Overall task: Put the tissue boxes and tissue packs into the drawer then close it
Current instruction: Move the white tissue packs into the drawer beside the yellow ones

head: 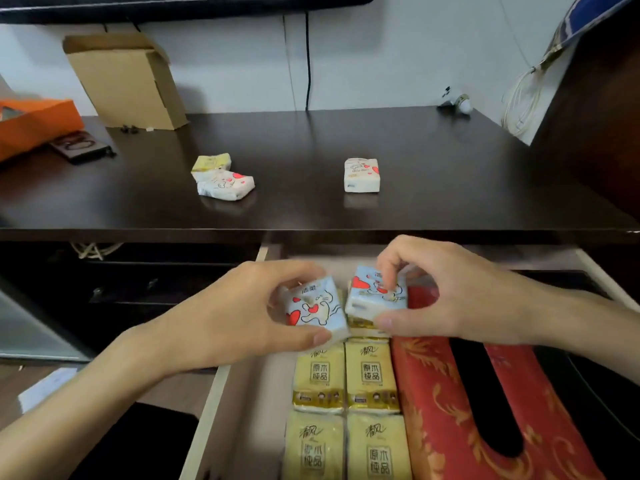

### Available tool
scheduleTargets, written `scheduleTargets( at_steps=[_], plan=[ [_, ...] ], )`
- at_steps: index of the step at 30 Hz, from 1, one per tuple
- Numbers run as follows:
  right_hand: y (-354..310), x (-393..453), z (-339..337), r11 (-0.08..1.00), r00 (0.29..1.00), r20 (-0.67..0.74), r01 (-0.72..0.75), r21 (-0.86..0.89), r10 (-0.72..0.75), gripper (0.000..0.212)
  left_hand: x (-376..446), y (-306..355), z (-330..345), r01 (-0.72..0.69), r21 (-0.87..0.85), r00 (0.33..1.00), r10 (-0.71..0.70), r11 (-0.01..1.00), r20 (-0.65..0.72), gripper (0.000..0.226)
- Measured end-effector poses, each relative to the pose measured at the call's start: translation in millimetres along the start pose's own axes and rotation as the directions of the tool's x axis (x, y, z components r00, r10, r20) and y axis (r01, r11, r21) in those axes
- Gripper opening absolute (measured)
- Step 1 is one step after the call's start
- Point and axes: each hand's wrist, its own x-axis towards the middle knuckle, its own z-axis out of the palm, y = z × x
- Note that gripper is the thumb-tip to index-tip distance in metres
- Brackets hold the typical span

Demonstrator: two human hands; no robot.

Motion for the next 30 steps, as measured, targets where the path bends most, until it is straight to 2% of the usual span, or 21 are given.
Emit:
scheduleTargets(
  at_steps=[4, 10, 23, 30],
  plan=[
    [-8, -16, 21, 0.975, 0.992, 0.106, 0.089, -0.204, -0.068, 0.043, -17, -12, 17, -0.043, 0.123, 0.998, 0.036, 0.991, 0.057, 0.072],
    [-12, -21, 32, 0.946, 0.982, 0.17, 0.129, -0.297, -0.081, 0.039, -27, -18, 30, -0.126, 0.224, 0.991, 0.112, 0.966, 0.074, 0.074],
    [-15, -10, 48, 0.927, 0.971, 0.239, 0.09, -0.365, 0.0, 0.032, -23, -16, 48, -0.283, 0.423, 0.958, 0.272, 0.861, 0.088, 0.068],
    [-14, -12, 51, 0.92, 0.976, 0.214, 0.125, -0.371, -0.047, 0.033, -24, -20, 50, -0.306, 0.461, 0.951, 0.291, 0.833, 0.107, 0.066]
  ],
)
